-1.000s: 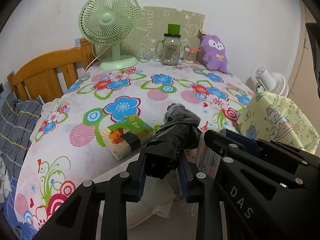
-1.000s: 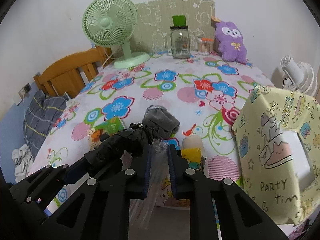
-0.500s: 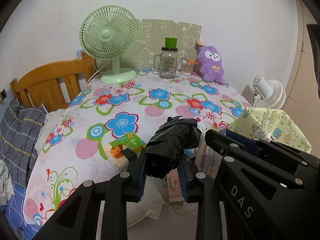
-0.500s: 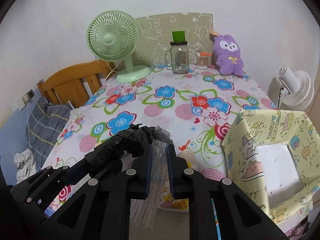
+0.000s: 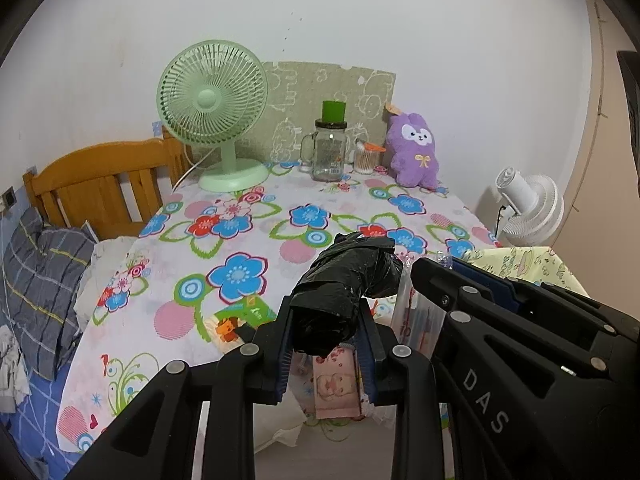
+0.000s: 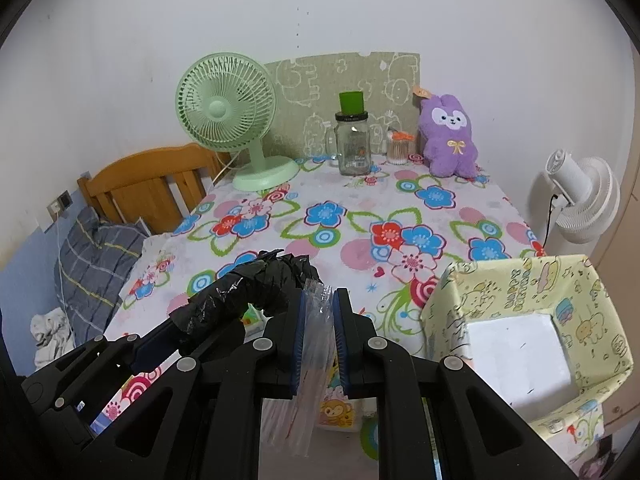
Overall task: Organize soft objects
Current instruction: 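Lift and carry both held items toward the yellow-green paper box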
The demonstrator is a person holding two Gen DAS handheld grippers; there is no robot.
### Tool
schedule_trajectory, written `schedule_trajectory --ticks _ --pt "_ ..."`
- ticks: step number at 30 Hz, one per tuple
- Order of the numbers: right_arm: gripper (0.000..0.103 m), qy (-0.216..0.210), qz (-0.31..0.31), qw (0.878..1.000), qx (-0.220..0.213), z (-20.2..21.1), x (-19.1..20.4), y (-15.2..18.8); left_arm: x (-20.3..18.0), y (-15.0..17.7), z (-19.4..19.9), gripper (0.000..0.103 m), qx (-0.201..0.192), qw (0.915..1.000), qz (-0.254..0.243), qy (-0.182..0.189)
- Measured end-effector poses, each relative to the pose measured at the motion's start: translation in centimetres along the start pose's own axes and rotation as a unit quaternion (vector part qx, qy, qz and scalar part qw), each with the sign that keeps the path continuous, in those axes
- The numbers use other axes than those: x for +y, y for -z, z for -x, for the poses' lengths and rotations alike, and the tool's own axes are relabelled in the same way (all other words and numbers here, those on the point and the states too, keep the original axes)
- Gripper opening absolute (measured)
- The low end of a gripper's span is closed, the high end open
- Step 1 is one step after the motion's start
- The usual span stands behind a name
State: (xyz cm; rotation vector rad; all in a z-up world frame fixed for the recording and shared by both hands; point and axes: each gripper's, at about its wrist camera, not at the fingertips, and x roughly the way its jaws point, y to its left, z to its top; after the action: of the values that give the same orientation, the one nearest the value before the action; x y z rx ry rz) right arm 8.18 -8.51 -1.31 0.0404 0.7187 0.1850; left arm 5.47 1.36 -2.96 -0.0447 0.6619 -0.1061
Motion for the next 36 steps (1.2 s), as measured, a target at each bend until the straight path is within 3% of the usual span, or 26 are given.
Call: schedule_trajectory --ticks 17,36 --pt "0.017 0.006 0.003 1.000 -0.028 2.7 -3.5 -2.1 -3.9 -2.0 1.0 0.027 -0.029 0.9995 -0.005 0.009" --pt "0.017 0.054 -0.011 0.997 -0.049 4.7 -8.9 -2.9 -9.4 -3.2 0.2 0.028 -0.040 0.9974 -0.033 0.051"
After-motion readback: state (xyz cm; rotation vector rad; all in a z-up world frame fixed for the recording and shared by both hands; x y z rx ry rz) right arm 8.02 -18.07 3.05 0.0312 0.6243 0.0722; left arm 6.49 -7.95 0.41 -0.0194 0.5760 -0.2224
